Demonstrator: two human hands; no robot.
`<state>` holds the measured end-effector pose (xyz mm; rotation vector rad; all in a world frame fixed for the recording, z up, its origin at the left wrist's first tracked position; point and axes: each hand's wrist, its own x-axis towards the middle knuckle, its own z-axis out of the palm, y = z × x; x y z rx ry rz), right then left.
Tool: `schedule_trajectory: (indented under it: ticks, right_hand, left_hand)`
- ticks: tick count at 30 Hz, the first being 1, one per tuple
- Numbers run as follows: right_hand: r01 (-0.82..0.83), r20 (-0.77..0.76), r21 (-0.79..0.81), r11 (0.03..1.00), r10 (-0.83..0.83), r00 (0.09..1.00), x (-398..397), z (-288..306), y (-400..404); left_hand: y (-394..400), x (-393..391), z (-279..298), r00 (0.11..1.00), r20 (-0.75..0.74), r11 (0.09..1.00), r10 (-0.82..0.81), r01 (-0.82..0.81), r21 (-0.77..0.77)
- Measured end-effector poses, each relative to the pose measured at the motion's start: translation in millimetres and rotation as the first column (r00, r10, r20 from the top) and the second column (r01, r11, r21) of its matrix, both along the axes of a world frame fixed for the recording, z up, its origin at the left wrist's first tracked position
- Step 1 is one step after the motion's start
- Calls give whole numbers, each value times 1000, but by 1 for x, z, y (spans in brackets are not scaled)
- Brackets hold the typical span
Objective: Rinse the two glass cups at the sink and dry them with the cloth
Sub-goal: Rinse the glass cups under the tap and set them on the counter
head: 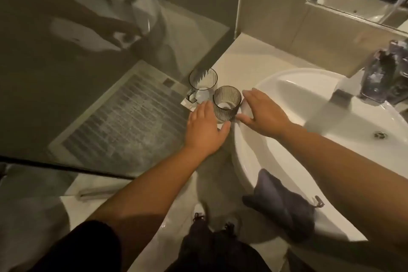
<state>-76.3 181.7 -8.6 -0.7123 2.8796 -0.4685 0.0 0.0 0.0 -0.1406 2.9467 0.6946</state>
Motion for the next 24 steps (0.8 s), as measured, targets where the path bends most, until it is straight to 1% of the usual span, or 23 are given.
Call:
schedule_trajectory:
  ticks: [2, 3, 7, 11, 13, 15, 18, 21, 24]
  right_hand:
    - [-2, 33, -26, 1000, 3, 999, -13, -2, -2]
    - [-1, 40, -21, 1000, 2, 999, -20, -4, -2]
    - [-17, 65, -18, 1000, 18, 998, -33, -4, -3]
    - [-15, 79, -50, 999, 19, 997, -40, -5, -6]
    - [0, 92, -91, 996, 8, 996, -39, -5, -7]
    - [29, 116, -173, 985, -8, 993, -35, -2, -7]
    - [97, 122, -315, 944, -61, 991, -28, 12, -3]
    - [164, 141, -394, 904, -117, 983, -21, 37, 6]
    - [196, 138, -469, 861, -148, 979, -12, 62, 17]
  left_hand:
    - [1, -10, -5, 998, 14, 995, 67, -68, 78]
    - [2, -14, -8, 996, 27, 993, 84, -86, 85]
    - [6, -30, -20, 992, 73, 986, 103, -111, 121]
    - [8, -40, -24, 987, 75, 963, 143, -157, 221]
    - [10, -43, -23, 984, 56, 940, 170, -179, 289]
    - [12, -43, -19, 982, 21, 926, 189, -185, 328]
    - [13, -42, -6, 980, -52, 907, 191, -156, 390]
    - [15, -44, 15, 976, -129, 895, 173, -101, 433]
    - [18, -48, 34, 976, -181, 879, 118, -18, 476]
